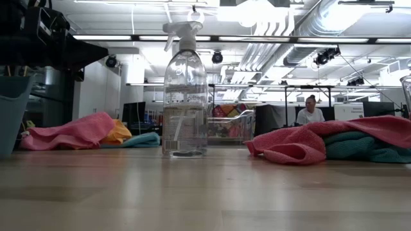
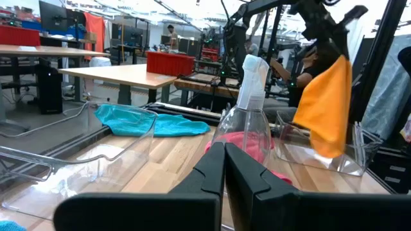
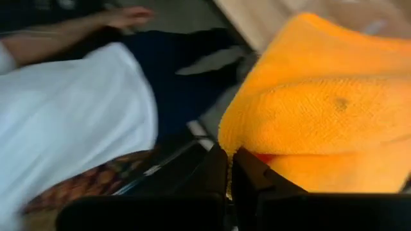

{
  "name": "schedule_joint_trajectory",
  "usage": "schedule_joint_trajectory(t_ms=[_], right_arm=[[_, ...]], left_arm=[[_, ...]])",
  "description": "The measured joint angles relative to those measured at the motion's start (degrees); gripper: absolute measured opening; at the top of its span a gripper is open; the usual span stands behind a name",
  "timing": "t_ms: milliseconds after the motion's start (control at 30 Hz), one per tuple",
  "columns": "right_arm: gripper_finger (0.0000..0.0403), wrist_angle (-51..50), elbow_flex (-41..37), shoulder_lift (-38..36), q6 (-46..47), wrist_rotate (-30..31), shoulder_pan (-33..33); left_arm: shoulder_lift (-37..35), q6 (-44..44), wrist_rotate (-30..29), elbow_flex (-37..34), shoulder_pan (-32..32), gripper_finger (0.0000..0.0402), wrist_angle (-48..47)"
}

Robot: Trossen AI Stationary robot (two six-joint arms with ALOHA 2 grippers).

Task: Sort microfiber towel by color & place in baskets
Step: Put the right yellow towel into the bottom transparent bin

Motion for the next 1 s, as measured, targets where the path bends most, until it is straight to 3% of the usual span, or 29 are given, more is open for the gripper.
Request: schedule_joint_trajectory(t_ms=[100,267,367,467,633,733,900,1000], right_arm=[[0.0000,-7.0,0.0,1.8,1.4,-1.4,1.4],[0.0000,-10.2,0.0,5.3,-1.4,7.4,1.7],[0.0000,-10.3,0.0,8.2,-4.0,9.5,1.7],[0.0000,-8.7,-2.0,10.9,-4.9,8.4,1.8],[0.0000,3.0,-10.2,13.3,-3.5,1.4,1.7],[0.0000,7.9,-14.5,13.6,-0.4,1.6,1.7],[0.0002,7.6,-17.7,13.5,5.4,2.9,1.7],[0.0023,5.7,-18.1,13.5,7.3,1.0,1.3]], left_arm=[[0.0,0.0,0.0,0.0,0.0,0.0000,0.0],[0.0,0.0,0.0,0.0,0.0,0.0000,0.0],[0.0,0.0,0.0,0.0,0.0,0.0000,0.0],[0.0,0.0,0.0,0.0,0.0,0.0000,0.0],[0.0,0.0,0.0,0.0,0.0,0.0000,0.0],[0.0,0.0,0.0,0.0,0.0,0.0000,0.0],[0.0,0.0,0.0,0.0,0.0,0.0000,0.0],[0.0,0.0,0.0,0.0,0.0,0.0000,0.0]])
